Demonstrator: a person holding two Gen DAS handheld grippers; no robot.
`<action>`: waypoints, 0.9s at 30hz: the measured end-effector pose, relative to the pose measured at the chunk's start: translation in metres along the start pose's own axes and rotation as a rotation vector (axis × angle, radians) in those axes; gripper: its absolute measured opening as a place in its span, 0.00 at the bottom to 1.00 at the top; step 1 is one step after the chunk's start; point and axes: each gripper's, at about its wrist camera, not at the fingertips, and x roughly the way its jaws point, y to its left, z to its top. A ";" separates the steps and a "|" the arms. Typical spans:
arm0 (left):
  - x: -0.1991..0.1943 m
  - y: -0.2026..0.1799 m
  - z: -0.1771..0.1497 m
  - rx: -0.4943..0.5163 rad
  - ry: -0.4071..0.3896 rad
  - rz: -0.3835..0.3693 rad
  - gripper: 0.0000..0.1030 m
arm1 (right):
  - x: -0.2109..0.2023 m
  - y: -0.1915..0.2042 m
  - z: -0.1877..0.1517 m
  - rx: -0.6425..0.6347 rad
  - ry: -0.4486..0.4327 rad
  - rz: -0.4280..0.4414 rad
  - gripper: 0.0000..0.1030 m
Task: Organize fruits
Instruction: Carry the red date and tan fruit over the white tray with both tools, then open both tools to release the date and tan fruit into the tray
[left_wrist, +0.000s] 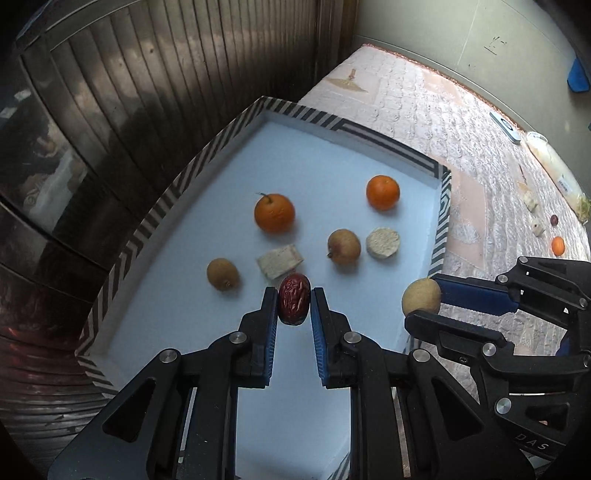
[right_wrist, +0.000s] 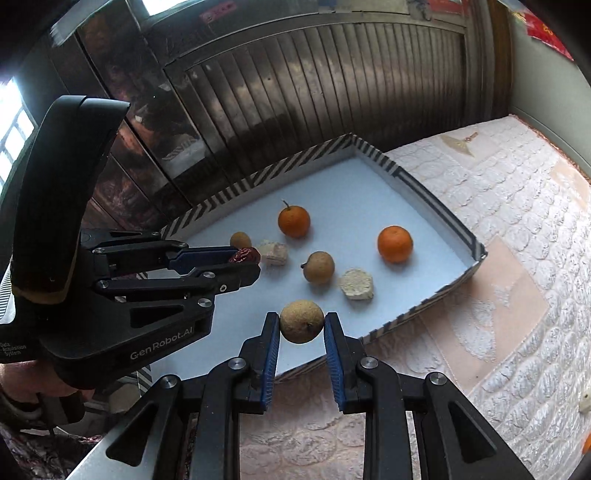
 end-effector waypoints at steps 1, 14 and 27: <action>0.001 0.004 -0.003 -0.012 0.006 -0.001 0.17 | 0.004 0.004 -0.001 -0.008 0.009 0.008 0.23; 0.016 0.027 -0.019 -0.088 0.045 0.011 0.17 | 0.049 0.009 0.007 -0.003 0.077 -0.025 0.23; 0.017 0.027 -0.011 -0.108 0.039 0.058 0.45 | 0.051 0.011 0.012 -0.013 0.068 -0.043 0.25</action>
